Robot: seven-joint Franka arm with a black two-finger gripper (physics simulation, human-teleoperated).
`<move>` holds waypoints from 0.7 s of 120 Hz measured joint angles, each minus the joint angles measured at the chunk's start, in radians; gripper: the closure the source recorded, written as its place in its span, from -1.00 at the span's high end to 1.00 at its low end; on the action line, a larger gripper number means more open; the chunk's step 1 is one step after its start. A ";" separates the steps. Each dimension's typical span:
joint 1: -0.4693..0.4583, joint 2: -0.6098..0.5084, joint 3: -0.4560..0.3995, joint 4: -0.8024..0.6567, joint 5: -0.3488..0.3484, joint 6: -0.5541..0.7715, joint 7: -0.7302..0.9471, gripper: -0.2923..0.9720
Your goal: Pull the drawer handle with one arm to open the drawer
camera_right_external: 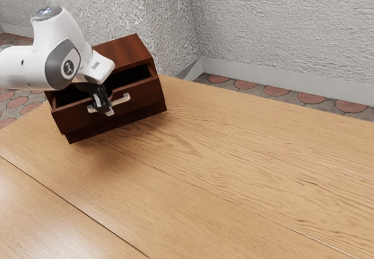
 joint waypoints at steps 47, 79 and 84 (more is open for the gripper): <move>-0.035 -0.110 0.000 -0.153 0.000 0.049 -0.008 -0.39; -0.056 -0.174 -0.003 -0.242 0.001 0.076 -0.018 -0.32; -0.061 -0.183 -0.003 -0.254 0.004 0.079 -0.020 -0.34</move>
